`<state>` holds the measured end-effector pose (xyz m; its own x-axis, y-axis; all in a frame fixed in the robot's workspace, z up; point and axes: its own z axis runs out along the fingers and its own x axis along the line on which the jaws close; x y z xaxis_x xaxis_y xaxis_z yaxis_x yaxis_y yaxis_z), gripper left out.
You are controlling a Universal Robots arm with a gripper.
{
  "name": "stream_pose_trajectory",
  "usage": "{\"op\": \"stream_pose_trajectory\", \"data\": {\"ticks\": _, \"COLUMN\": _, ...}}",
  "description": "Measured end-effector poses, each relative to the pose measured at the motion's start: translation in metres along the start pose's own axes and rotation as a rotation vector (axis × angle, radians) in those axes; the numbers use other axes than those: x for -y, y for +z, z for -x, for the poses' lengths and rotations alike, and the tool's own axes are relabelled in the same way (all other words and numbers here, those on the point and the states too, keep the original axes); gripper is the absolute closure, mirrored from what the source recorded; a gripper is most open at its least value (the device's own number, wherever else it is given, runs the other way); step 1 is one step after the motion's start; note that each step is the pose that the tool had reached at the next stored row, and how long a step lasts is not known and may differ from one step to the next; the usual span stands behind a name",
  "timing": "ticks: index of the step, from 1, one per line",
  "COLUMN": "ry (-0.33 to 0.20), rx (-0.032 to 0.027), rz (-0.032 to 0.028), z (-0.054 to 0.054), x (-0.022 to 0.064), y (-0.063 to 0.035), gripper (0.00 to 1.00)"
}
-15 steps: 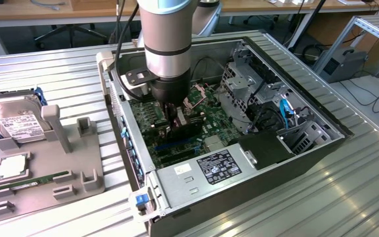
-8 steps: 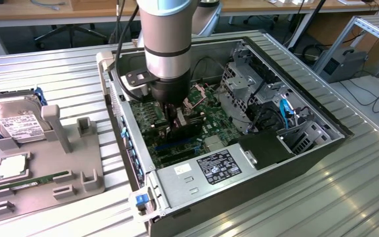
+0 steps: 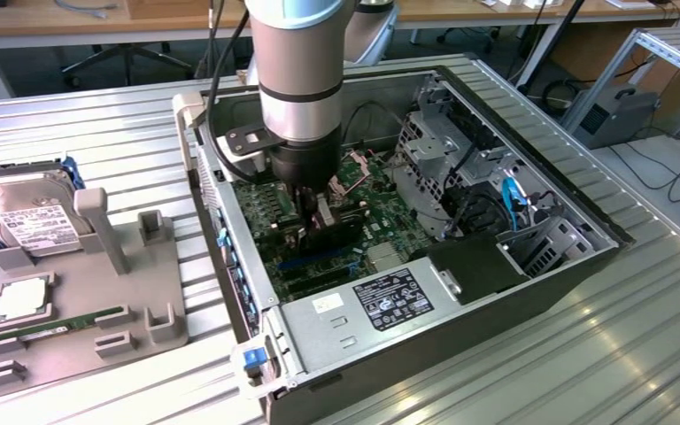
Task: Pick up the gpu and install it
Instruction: 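Insert the gpu into the slot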
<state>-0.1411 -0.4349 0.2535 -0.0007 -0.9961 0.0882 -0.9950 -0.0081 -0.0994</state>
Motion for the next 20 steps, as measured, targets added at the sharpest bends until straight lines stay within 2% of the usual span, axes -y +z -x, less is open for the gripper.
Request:
{"op": "stream_pose_trajectory", "data": {"ticks": 2, "ry": 0.0, "rx": 0.0001, "rz": 0.0001, "z": 0.0, "x": 0.0, "y": 0.0, "gripper": 0.72}}
{"op": "stream_pose_trajectory", "data": {"ticks": 3, "ry": 0.0, "rx": 0.0, "rz": 0.0001, "z": 0.0, "x": 0.0, "y": 0.0, "gripper": 0.66}}
{"op": "stream_pose_trajectory", "data": {"ticks": 8, "ry": 0.0, "rx": -0.0003, "rz": 0.0003, "z": 0.0, "x": 0.0, "y": -0.0004, "gripper": 0.66}}
{"op": "stream_pose_trajectory", "data": {"ticks": 10, "ry": 0.0, "rx": -0.0004, "rz": 0.0003, "z": 0.0, "x": 0.0003, "y": -0.0034, "gripper": 0.66}}
{"op": "stream_pose_trajectory", "data": {"ticks": 17, "ry": 0.0, "rx": -0.0022, "rz": 0.0002, "z": 0.0, "x": 0.0028, "y": -0.0283, "gripper": 0.66}}
{"op": "stream_pose_trajectory", "data": {"ticks": 20, "ry": -0.001, "rx": -0.0062, "rz": 0.0002, "z": 0.002, "x": 0.004, "y": -0.0399, "gripper": 0.66}}
